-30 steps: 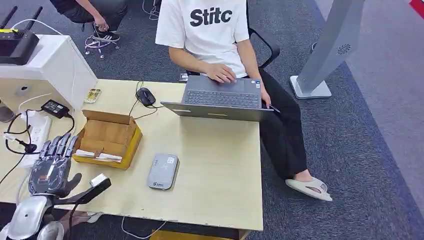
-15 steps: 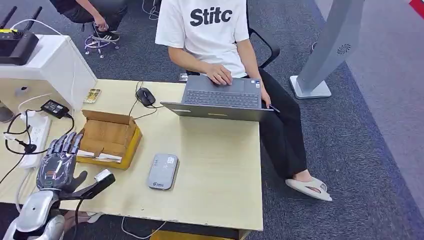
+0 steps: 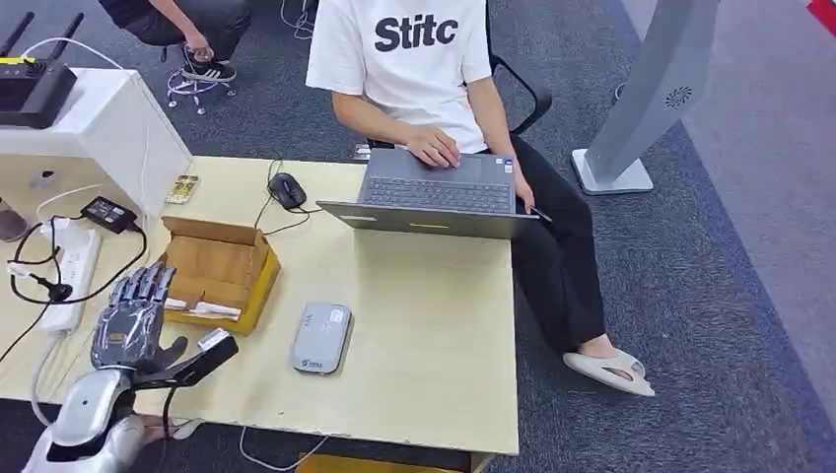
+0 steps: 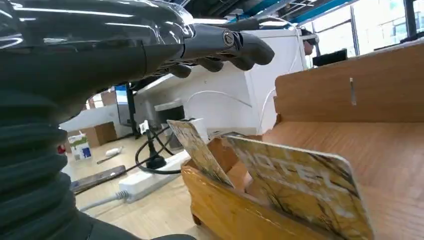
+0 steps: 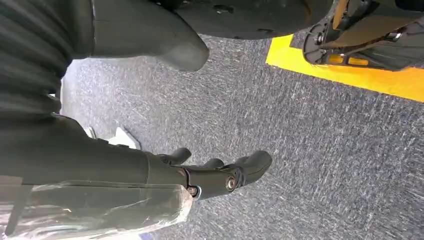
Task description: Pass the card to the sensor for recognition and then transmit it.
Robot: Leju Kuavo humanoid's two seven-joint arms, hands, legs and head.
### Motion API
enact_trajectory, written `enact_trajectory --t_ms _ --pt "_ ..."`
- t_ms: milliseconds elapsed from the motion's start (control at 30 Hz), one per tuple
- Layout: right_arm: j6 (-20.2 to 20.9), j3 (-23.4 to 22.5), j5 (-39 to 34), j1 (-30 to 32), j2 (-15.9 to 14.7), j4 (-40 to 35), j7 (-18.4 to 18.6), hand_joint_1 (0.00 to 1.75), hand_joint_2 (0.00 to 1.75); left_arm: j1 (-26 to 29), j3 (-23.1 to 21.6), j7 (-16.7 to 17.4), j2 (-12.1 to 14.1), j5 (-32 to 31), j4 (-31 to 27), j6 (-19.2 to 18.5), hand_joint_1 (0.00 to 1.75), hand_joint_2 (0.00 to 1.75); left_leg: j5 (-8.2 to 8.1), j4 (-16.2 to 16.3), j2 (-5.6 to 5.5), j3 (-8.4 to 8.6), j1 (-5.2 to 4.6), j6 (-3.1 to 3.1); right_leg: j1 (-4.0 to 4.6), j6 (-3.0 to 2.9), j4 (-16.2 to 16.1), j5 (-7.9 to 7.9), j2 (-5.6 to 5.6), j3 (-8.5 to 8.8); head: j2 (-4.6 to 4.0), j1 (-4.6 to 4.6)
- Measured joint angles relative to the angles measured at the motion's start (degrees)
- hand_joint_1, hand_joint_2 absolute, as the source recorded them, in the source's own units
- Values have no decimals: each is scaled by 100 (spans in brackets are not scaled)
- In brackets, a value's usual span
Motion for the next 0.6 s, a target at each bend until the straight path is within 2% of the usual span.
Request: enact_trajectory --t_ms 267,600 --pt "2 7 48 -6 0 0 0 0 175 -168 -194 -83 -160 17 221 17 0 175 0 1 0 0 0 0 0 0 0 0 0 0 0 -2" --pt "2 7 48 -5 0 0 17 0 175 -232 -367 -140 -249 114 217 -7 0 175 0 1 1 0 0 0 0 0 0 0 1 -1 0 -2"
